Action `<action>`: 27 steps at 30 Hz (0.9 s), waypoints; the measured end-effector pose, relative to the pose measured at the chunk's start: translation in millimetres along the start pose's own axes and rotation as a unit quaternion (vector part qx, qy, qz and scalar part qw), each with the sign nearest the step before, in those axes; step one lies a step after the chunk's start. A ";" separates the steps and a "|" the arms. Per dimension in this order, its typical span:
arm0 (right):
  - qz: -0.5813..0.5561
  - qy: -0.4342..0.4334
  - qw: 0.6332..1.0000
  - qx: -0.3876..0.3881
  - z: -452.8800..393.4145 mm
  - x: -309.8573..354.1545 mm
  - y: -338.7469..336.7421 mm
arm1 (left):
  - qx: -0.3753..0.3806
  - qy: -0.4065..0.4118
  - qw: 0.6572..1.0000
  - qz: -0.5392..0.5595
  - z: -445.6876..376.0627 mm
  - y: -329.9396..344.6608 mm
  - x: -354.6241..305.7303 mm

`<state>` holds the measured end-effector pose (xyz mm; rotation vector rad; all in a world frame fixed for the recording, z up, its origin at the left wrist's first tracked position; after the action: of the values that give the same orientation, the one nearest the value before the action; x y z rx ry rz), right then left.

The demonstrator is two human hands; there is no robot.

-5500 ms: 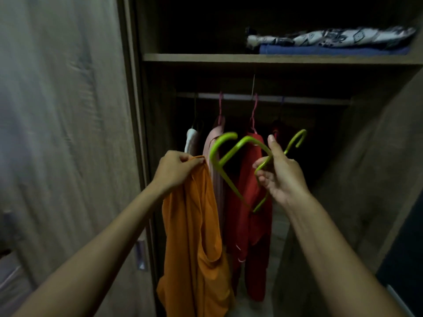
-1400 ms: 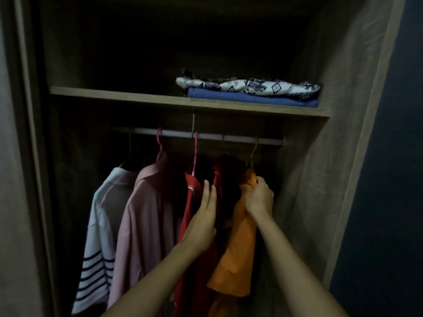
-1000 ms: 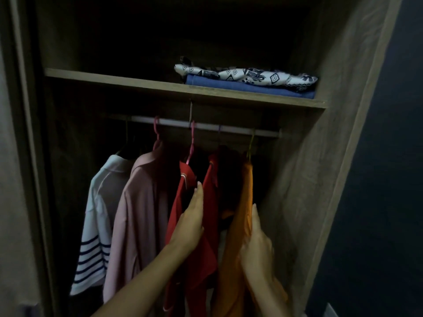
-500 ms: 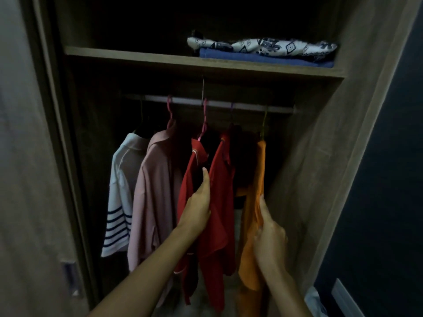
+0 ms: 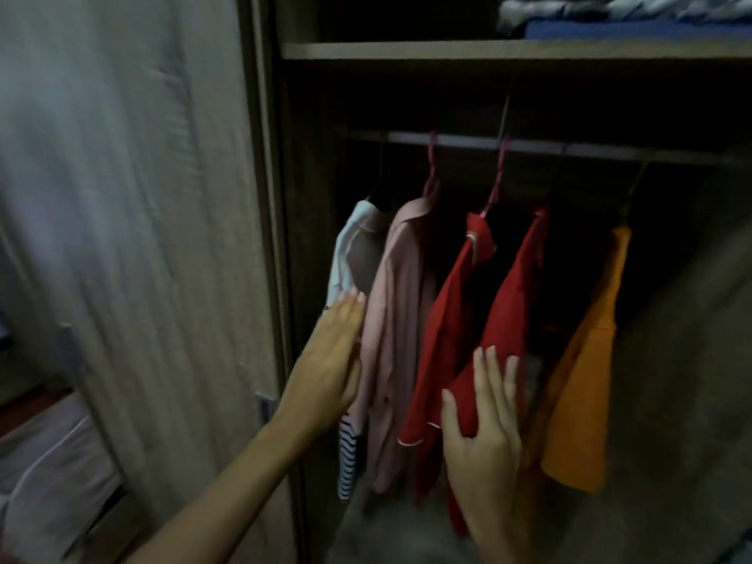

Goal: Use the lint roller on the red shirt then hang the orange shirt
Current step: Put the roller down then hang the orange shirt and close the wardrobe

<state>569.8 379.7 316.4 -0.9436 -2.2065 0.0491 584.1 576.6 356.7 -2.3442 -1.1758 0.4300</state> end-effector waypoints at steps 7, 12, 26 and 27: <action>0.011 -0.036 0.999 0.008 34.6 51.8 98.5 | 0.010 0.009 0.993 -0.119 25.7 -67.4 140.8; 0.032 0.016 0.999 -0.011 51.5 85.0 157.2 | 0.063 0.127 0.955 -0.260 -18.8 -101.0 214.3; 0.114 0.076 0.990 -0.041 91.5 103.4 202.0 | -0.089 0.234 0.927 -0.280 -27.9 -80.5 219.3; 0.118 0.076 0.989 -0.046 90.1 105.7 204.9 | -0.094 0.236 0.926 -0.279 -28.7 -79.5 215.2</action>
<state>588.9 618.3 253.0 -1.2149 -1.9629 -0.0151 670.4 784.3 410.4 -1.9588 -1.5893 -0.4361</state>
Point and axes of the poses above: each hand's wrist, its own z-axis away from the middle knuckle, its own y-axis out of the palm, x = y × z, the point moved 8 cm from there along -z, towards the middle knuckle, and after that the axes turned 8 degrees about y, right-handed, at the moved point
